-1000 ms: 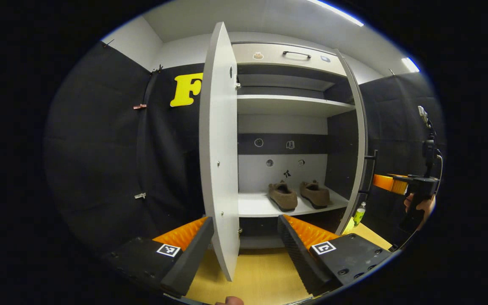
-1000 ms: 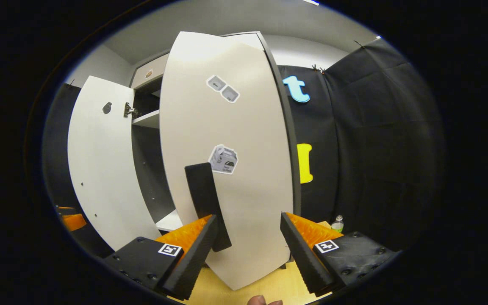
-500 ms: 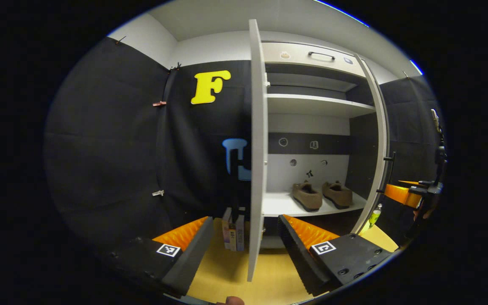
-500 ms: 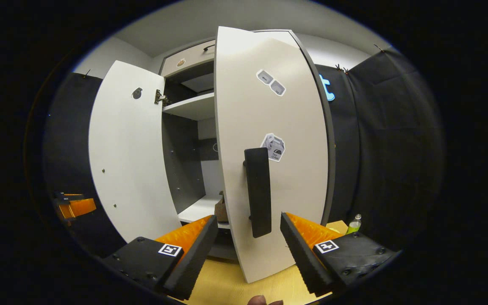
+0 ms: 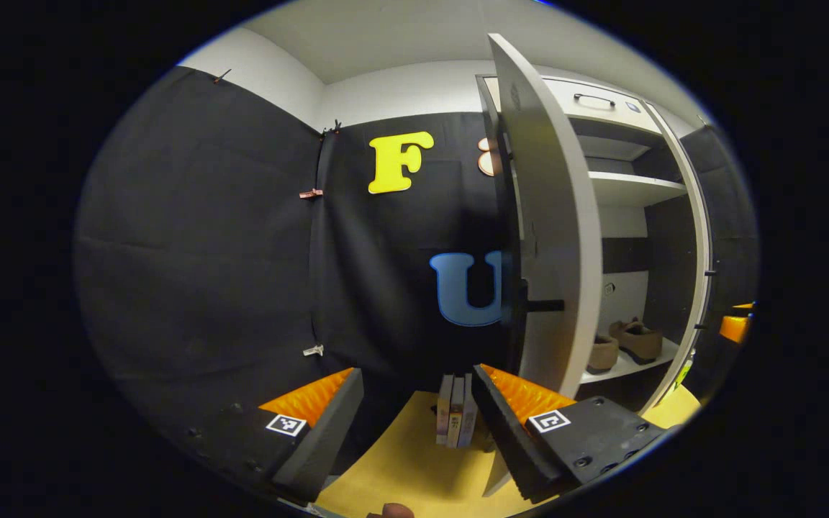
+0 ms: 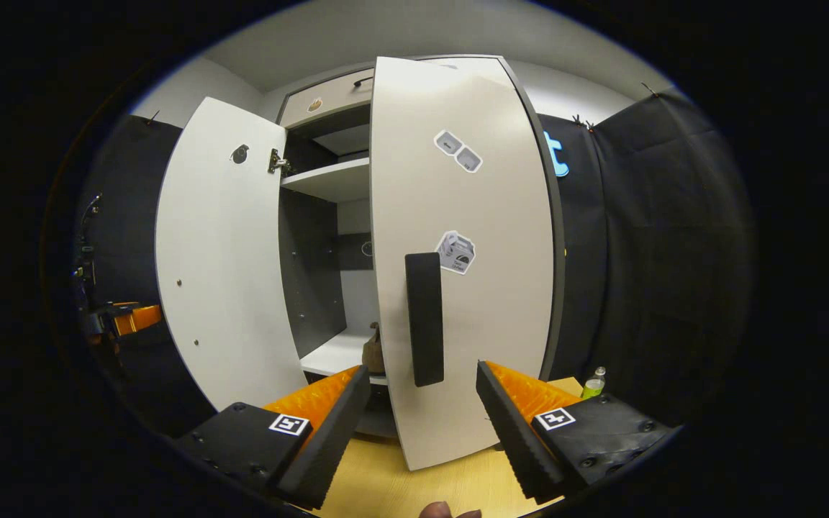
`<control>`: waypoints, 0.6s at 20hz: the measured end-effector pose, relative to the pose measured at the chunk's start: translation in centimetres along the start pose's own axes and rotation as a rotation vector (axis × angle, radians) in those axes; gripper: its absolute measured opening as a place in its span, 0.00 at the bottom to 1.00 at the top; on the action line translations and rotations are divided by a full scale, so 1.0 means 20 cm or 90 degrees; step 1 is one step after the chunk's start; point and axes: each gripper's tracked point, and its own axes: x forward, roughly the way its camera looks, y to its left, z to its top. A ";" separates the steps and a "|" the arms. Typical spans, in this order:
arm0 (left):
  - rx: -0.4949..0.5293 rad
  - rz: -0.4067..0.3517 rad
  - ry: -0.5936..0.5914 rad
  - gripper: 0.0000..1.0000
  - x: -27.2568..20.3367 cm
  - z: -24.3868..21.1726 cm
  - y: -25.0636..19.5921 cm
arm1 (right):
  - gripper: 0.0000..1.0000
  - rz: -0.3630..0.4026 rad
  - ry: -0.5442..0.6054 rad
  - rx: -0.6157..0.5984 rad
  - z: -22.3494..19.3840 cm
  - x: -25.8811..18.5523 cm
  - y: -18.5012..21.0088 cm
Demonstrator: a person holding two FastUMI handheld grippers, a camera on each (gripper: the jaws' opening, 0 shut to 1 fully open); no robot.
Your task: Grab one shoe with the right hand and put it into the shoe cabinet, grab the other shoe with the left hand and put it into the shoe cabinet; then close the right door with the right hand and the left door with the left hand.
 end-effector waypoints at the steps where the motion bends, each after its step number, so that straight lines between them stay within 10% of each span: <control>1: 0.001 -0.001 0.004 0.96 0.04 -0.02 0.00 | 0.98 -0.004 0.002 0.002 0.00 -0.01 -0.01; 12: -0.040 -0.056 0.037 0.92 0.11 -0.08 -0.20 | 0.98 -0.020 -0.001 0.017 0.03 -0.06 -0.09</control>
